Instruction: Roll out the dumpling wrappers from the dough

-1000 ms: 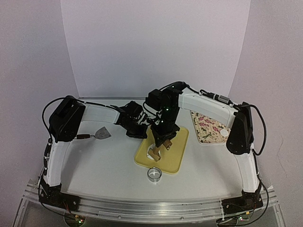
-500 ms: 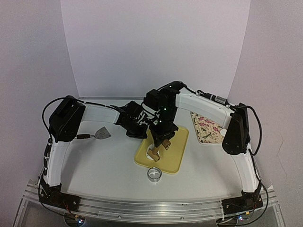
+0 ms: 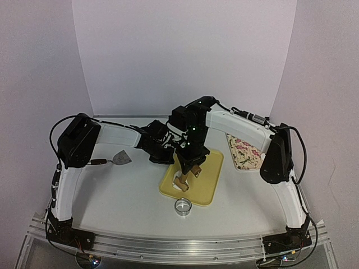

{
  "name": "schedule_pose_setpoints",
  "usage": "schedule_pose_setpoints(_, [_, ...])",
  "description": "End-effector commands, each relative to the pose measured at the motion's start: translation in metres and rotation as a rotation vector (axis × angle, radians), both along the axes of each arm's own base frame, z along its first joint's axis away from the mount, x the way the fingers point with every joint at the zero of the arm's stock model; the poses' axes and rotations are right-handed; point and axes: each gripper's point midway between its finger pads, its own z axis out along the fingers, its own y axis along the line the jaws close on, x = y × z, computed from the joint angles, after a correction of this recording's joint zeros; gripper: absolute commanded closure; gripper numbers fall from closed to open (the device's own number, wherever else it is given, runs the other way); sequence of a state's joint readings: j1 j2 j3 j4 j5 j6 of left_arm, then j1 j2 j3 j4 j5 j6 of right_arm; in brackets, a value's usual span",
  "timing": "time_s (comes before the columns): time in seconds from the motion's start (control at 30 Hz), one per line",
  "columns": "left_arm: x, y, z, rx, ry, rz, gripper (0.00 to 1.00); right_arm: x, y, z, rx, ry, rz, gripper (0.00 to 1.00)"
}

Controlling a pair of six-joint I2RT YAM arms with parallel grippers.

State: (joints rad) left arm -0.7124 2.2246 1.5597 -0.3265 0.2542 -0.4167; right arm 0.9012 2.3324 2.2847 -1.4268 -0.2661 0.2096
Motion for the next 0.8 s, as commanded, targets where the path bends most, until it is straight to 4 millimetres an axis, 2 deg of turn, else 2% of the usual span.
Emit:
schedule_pose_setpoints(0.0, [-0.021,0.017,-0.04,0.087,0.086,0.003,1.0,-0.029,0.006,-0.111,-0.15,0.144,0.059,1.0])
schedule_pose_setpoints(0.2, [-0.022,0.019,-0.039,0.089,0.085,0.01,1.0,-0.025,0.008,-0.112,-0.172,0.107,0.037,1.0])
schedule_pose_setpoints(0.33, [-0.027,0.027,-0.043,0.109,0.089,0.022,1.0,-0.012,-0.004,-0.091,-0.214,0.029,-0.034,1.0])
schedule_pose_setpoints(0.47, [-0.032,0.037,-0.047,0.136,0.083,0.035,1.0,-0.002,-0.023,-0.072,-0.23,0.014,-0.134,1.0])
schedule_pose_setpoints(0.63, [-0.039,0.047,-0.053,0.158,0.088,0.04,1.0,0.007,-0.063,-0.075,-0.292,0.037,-0.206,1.0])
schedule_pose_setpoints(0.77, [-0.043,0.054,-0.058,0.178,0.096,0.05,1.0,0.02,-0.088,-0.077,-0.289,0.049,-0.256,1.0])
